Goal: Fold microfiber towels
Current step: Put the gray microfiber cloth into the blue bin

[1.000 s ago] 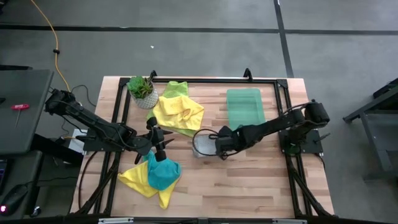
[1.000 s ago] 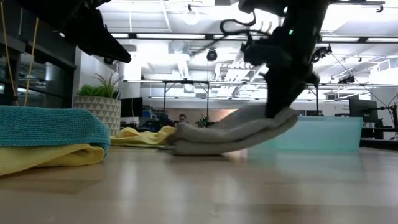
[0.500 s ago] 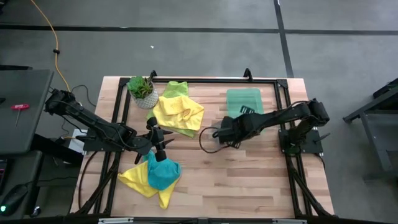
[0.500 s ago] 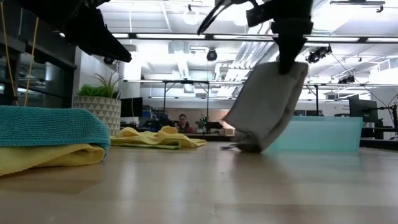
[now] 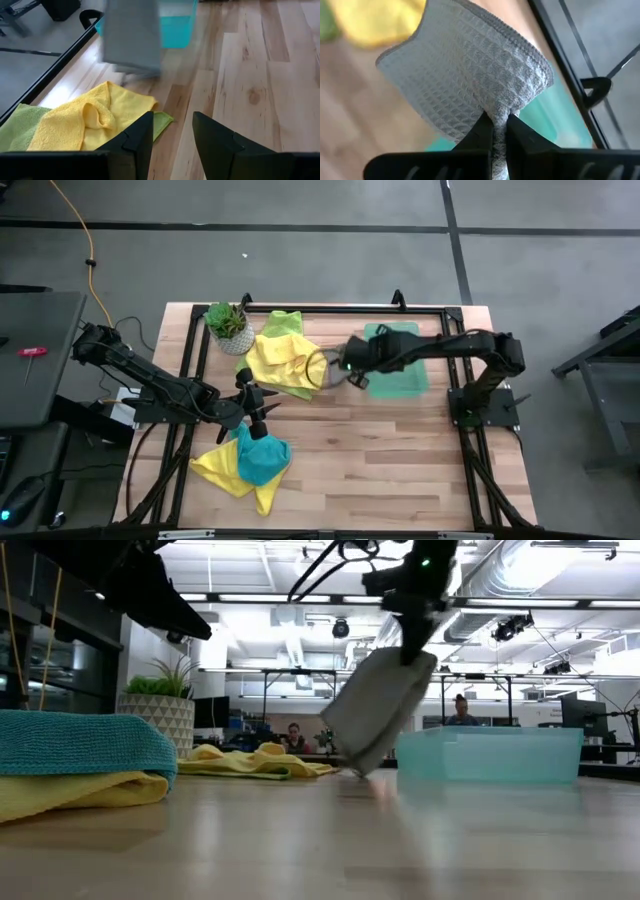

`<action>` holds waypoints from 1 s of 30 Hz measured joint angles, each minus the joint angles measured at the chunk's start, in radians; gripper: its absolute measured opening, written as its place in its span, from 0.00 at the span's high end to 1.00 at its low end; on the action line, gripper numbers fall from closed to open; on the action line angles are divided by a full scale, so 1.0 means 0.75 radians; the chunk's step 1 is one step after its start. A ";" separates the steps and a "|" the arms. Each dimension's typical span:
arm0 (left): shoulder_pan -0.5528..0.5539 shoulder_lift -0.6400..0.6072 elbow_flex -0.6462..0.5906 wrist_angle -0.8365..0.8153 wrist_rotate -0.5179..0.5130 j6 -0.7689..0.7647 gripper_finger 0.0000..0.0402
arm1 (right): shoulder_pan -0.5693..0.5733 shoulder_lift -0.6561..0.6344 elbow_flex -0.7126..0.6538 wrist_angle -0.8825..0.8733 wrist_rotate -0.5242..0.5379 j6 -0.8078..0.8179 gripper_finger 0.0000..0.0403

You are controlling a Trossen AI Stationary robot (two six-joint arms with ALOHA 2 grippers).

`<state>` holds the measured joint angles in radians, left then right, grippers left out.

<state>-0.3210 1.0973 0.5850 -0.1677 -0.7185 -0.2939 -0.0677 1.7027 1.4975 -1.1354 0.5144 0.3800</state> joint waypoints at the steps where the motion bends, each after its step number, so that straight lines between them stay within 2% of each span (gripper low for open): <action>1: 0.000 0.000 0.000 0.000 0.000 0.000 0.68 | -0.031 0.000 0.000 0.033 0.000 -0.005 1.00; 7: 0.000 0.000 0.000 0.000 0.000 0.005 0.68 | -0.227 0.002 0.000 0.139 0.000 0.041 1.00; 15: 0.000 0.000 0.000 0.000 0.001 0.023 0.68 | -0.425 0.004 -0.001 0.076 -0.034 0.152 1.00; 23: 0.000 0.000 0.000 0.000 0.001 0.023 0.68 | -0.486 0.013 -0.002 -0.118 -0.060 0.192 1.00; 30: 0.000 0.000 0.000 0.001 0.001 0.023 0.68 | -0.516 0.036 -0.002 -0.241 -0.020 0.286 1.00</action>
<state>-0.3210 1.0973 0.5850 -0.1673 -0.7180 -0.2768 -0.4543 1.7295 1.4960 -1.3164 0.4992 0.5946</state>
